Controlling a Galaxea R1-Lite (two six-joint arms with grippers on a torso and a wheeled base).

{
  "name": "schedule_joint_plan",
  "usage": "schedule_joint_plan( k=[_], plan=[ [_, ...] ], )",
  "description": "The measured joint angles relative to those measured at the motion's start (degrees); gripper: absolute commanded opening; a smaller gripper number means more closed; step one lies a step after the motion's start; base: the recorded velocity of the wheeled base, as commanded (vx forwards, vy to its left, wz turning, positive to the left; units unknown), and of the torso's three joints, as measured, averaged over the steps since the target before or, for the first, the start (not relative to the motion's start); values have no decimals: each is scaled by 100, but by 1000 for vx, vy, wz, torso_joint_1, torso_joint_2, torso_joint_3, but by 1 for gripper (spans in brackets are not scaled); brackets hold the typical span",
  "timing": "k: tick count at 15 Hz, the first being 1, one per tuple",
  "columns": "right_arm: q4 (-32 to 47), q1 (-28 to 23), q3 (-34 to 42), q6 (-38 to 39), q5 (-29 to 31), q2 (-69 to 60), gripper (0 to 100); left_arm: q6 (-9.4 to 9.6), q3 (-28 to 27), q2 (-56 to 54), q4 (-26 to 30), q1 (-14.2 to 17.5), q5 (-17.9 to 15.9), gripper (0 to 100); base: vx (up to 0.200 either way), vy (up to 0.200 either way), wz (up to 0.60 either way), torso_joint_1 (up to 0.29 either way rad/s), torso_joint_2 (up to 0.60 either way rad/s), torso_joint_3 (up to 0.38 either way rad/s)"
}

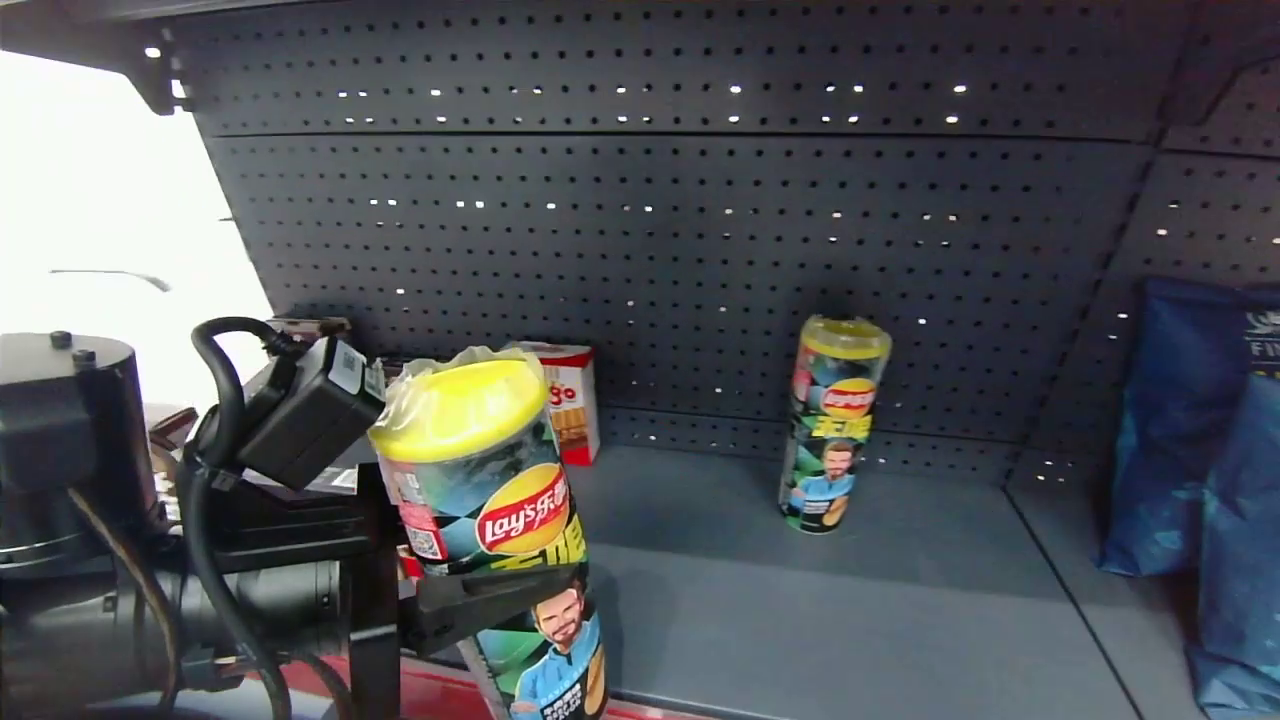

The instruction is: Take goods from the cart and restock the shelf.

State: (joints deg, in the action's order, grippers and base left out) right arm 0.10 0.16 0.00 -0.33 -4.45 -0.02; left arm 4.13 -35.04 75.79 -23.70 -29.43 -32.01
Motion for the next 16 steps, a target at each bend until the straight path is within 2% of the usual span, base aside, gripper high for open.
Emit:
schedule_joint_plan(
  k=[10,13,16],
  plan=[
    [-7,0,0,-11,-6,0,100,40,52,1,-17,52,46,0,0,0,0,0,0,0],
    [15,-2,-44,-57,-44,18,100,115,30,6,-13,52,68,0,0,0,0,0,0,0],
    [-20,-9,-859,-40,-145,591,100,150,-40,62,-27,30,68,0,0,0,0,0,0,0]
  ],
)
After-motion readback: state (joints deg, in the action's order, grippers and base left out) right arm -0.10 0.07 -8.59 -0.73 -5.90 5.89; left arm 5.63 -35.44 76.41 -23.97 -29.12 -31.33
